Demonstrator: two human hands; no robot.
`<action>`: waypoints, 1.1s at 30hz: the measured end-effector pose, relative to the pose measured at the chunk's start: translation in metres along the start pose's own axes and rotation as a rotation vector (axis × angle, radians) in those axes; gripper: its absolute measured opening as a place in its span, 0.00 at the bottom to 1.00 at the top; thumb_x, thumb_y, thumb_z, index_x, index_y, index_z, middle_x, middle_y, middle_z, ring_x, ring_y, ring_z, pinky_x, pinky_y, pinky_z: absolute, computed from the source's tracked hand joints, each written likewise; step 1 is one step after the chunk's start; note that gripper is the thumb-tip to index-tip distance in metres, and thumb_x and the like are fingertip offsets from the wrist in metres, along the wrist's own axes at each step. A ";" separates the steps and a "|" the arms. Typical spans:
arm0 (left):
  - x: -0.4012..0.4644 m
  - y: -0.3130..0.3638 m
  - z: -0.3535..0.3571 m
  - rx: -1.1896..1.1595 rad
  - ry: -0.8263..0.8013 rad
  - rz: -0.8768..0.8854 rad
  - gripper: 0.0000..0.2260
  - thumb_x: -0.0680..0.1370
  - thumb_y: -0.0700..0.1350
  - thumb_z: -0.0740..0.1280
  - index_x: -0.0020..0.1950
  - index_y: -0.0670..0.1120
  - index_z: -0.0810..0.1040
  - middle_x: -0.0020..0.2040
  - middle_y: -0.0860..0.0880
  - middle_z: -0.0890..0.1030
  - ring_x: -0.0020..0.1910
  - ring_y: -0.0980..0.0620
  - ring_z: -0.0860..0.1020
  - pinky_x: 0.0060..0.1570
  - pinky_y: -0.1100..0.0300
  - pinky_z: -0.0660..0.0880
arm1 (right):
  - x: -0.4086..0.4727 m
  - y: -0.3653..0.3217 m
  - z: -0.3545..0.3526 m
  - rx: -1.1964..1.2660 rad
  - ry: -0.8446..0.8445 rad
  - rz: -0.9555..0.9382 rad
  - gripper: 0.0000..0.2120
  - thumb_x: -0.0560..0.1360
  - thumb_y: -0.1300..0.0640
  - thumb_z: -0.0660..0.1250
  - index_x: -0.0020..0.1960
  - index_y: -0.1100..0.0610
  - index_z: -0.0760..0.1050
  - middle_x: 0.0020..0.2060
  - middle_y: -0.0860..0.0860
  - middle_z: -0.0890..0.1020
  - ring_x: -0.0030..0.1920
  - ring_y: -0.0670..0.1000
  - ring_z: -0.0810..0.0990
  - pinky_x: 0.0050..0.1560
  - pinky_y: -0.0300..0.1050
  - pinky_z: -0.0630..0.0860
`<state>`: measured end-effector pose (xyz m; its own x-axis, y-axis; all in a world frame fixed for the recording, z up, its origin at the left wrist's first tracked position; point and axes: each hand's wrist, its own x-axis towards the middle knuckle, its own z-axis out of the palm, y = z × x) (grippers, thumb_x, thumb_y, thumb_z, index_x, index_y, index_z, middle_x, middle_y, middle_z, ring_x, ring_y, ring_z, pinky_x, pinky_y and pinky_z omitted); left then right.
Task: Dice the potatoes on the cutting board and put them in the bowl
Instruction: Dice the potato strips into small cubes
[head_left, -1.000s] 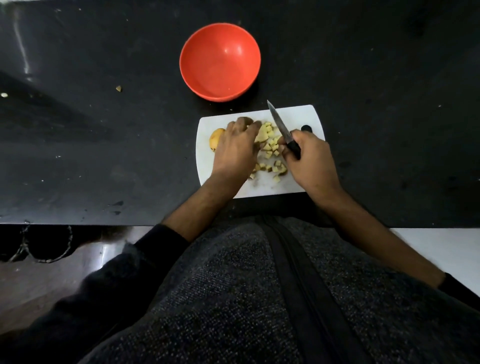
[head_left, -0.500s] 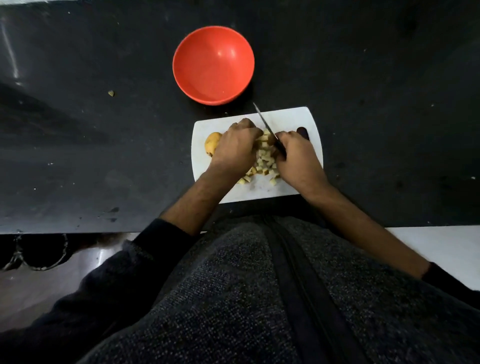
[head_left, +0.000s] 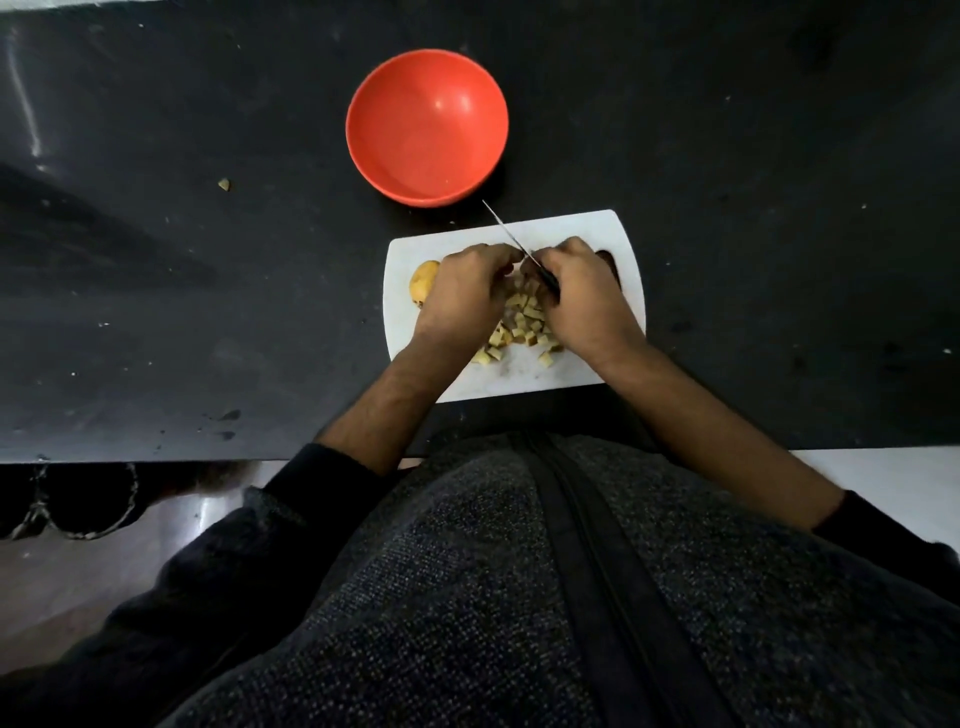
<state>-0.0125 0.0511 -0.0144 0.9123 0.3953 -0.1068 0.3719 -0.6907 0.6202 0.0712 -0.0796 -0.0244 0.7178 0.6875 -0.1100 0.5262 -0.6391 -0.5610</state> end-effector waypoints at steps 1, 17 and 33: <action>-0.001 -0.001 0.000 0.023 -0.018 0.016 0.11 0.76 0.37 0.69 0.58 0.44 0.83 0.50 0.46 0.84 0.49 0.48 0.81 0.52 0.50 0.78 | -0.002 -0.002 -0.001 -0.007 -0.006 0.008 0.13 0.75 0.66 0.66 0.57 0.58 0.79 0.51 0.53 0.77 0.52 0.52 0.77 0.53 0.43 0.75; -0.001 -0.001 0.002 0.117 -0.070 0.015 0.08 0.74 0.36 0.73 0.52 0.44 0.83 0.52 0.48 0.81 0.49 0.50 0.78 0.47 0.61 0.73 | -0.016 0.072 -0.029 -0.217 0.011 -0.040 0.22 0.81 0.55 0.62 0.72 0.62 0.68 0.56 0.56 0.70 0.56 0.54 0.72 0.56 0.50 0.75; -0.009 -0.012 0.001 -0.047 0.043 0.011 0.12 0.75 0.33 0.69 0.56 0.45 0.81 0.48 0.48 0.83 0.47 0.51 0.81 0.48 0.56 0.77 | -0.009 0.017 -0.018 -0.076 0.036 -0.165 0.14 0.77 0.62 0.66 0.62 0.56 0.78 0.55 0.51 0.74 0.54 0.51 0.75 0.53 0.47 0.77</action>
<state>-0.0256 0.0554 -0.0215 0.9075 0.4146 -0.0670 0.3528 -0.6660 0.6572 0.0817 -0.1029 -0.0187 0.6337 0.7735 0.0085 0.6703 -0.5436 -0.5051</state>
